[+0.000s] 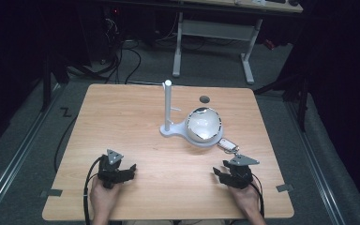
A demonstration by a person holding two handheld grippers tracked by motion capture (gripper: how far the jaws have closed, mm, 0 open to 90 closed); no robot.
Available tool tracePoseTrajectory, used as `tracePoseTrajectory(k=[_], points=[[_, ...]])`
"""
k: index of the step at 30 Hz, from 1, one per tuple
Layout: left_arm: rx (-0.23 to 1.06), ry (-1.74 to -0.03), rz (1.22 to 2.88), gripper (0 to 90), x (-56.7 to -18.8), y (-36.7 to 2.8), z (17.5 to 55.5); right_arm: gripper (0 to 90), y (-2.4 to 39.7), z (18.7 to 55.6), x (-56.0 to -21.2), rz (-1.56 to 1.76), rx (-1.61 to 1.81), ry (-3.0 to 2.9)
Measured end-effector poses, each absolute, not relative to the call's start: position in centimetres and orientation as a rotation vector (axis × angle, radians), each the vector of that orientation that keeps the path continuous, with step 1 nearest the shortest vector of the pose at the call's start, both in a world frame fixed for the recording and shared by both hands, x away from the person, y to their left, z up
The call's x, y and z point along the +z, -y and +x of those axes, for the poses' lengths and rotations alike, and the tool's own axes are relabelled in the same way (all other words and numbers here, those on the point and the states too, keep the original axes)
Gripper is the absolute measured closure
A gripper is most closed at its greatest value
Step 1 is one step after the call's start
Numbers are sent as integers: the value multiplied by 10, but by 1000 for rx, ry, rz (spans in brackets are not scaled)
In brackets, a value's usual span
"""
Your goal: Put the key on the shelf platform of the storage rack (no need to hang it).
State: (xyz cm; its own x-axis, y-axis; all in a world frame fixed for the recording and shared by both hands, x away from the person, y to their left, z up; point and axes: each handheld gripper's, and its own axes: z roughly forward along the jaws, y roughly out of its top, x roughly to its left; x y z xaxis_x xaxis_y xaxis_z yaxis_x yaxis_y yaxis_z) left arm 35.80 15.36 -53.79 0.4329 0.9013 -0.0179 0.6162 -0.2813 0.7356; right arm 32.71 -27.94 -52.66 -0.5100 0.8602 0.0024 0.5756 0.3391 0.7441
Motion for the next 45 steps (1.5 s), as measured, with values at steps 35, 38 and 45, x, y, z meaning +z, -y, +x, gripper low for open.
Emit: tracePoseTrajectory(k=[35,38,45], points=[[538,-1276,2008,193,-538,-153,359,490,314,319,-502,1370,1036,-2073],[538,-1275,2008,193,-538,-153,359,492,319,319,-499,1367,1037,-2058],[538,-1276,2008,193,-538,-154,358,497,326,319,-498,1387,1046,-2027]])
